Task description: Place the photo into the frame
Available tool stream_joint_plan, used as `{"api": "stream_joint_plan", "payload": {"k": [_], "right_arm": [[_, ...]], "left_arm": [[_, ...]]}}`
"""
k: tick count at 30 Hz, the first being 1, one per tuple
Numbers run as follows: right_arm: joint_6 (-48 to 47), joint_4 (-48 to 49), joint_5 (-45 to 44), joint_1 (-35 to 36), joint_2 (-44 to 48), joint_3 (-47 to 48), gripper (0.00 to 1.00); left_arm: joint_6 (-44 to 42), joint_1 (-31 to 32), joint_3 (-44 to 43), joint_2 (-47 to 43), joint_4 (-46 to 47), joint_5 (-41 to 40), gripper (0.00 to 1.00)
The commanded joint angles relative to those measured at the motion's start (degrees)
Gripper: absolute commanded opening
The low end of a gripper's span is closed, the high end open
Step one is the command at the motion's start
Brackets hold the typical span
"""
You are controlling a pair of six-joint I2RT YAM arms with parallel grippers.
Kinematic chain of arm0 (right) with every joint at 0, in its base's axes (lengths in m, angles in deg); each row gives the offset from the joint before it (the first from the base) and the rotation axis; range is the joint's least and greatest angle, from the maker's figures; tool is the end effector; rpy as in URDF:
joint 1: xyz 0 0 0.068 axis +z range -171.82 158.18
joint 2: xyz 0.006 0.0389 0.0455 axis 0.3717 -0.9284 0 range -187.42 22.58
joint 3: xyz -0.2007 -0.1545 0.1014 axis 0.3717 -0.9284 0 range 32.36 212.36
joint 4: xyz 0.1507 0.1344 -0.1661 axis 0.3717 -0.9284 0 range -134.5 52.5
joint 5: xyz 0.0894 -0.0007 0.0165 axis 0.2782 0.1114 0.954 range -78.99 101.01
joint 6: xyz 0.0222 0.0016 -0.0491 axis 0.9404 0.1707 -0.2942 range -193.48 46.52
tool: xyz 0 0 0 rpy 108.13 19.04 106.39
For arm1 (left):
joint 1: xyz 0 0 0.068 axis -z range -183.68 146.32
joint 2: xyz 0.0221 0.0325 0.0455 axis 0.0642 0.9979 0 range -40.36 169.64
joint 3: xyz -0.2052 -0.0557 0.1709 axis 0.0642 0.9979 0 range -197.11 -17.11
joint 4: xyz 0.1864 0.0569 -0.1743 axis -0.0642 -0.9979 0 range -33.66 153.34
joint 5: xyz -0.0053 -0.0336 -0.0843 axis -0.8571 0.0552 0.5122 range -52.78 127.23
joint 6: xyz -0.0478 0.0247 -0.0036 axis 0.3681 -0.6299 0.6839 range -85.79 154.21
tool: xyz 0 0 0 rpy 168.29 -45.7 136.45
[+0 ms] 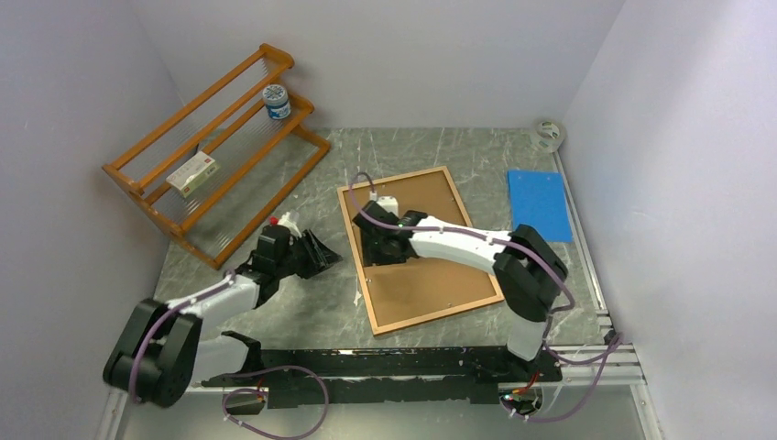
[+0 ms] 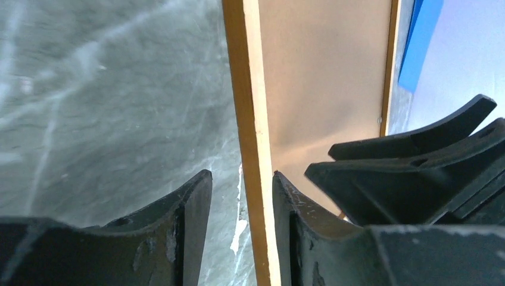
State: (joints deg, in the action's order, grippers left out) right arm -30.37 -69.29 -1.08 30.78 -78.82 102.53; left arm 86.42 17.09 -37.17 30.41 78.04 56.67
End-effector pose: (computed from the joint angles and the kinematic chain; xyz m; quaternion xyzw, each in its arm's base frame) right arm 0.2260 0.2832 0.1996 -0.0555 0.9657 0.1033 0.2316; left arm 0.2030 -0.0897 0.1478 -0.1641 0.8662 -0.3870 0.2702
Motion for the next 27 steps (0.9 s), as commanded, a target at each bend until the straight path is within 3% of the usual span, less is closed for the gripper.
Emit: {"api": "stream_joint_plan", "payload": {"k": [1, 10, 19, 27], "right_arm": [[-0.39, -4.7, -4.09, 3.24, -5.1, 10.21, 0.57], [-2.56, -10.55, -5.61, 5.79, -15.88, 21.76, 0.54], [-3.84, -17.24, -8.82, 7.75, -22.74, 30.14, 0.43], [-3.04, -18.48, -7.71, 7.86, -24.6, 31.27, 0.29]], "left_arm": [[-0.23, 0.07, 1.32, -7.45, -9.14, -11.42, 0.48], [1.32, 0.05, 2.41, -11.67, -13.35, -15.53, 0.48], [2.01, 0.05, 3.99, -11.54, -7.73, -12.6, 0.48], [1.96, 0.01, 6.24, -11.9, -3.53, -8.67, 0.52]]}}
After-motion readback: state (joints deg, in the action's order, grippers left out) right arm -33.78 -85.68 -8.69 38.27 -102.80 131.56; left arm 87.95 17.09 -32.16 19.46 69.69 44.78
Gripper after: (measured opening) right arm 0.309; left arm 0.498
